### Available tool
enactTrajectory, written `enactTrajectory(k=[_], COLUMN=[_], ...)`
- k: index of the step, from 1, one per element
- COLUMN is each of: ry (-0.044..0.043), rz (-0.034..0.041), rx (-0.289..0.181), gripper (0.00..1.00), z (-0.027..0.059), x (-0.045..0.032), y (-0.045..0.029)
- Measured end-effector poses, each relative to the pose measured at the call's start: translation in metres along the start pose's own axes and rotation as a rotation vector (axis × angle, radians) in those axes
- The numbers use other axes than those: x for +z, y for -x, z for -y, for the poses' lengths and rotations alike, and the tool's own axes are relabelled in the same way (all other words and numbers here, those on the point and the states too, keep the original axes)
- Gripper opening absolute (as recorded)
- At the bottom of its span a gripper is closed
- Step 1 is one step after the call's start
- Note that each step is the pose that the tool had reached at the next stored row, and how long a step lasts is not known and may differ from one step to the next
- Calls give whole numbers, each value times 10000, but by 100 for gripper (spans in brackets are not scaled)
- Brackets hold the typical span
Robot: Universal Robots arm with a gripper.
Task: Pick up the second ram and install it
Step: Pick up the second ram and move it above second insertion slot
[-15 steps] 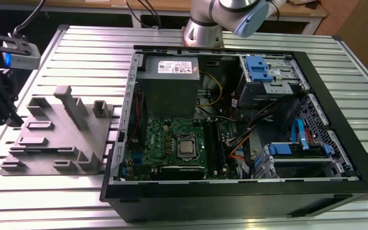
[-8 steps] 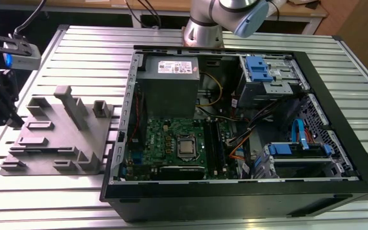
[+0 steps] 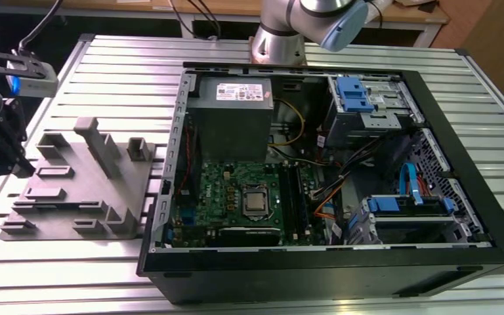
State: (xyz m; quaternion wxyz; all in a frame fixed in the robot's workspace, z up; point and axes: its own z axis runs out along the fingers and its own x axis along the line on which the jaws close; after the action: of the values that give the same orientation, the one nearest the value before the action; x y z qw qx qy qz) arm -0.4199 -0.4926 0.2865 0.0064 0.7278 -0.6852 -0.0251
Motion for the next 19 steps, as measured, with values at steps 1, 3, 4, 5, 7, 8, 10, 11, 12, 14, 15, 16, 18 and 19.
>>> enactTrajectory(k=[1, 3, 4, 5, 7, 8, 10, 11, 12, 14, 15, 16, 18, 19], ry=[2, 1, 0, 0, 1, 1, 1, 1, 1, -1, -4, -5, -9, -10], rz=[-1, 11, 15, 17, 18, 18, 18, 18, 19, 20, 24, 26, 32, 33], rx=[-62, -66, -67, -67, -67, -67, -70, -72, -71, -1, 69, 132, 236, 271], gripper=[7, 7, 7, 7, 7, 7, 7, 7, 7, 7, 7, 7, 7, 7], z=[0, 2, 3, 3, 5, 6, 8, 9, 9, 10, 10, 10, 10, 6], x=[7, 44, 62, 80, 117, 134, 171, 188, 205, 223, 231, 240, 262, 277], y=[0, -2, -2, -2, -3, -4, -5, -6, -6, -7, -7, -7, -8, -9])
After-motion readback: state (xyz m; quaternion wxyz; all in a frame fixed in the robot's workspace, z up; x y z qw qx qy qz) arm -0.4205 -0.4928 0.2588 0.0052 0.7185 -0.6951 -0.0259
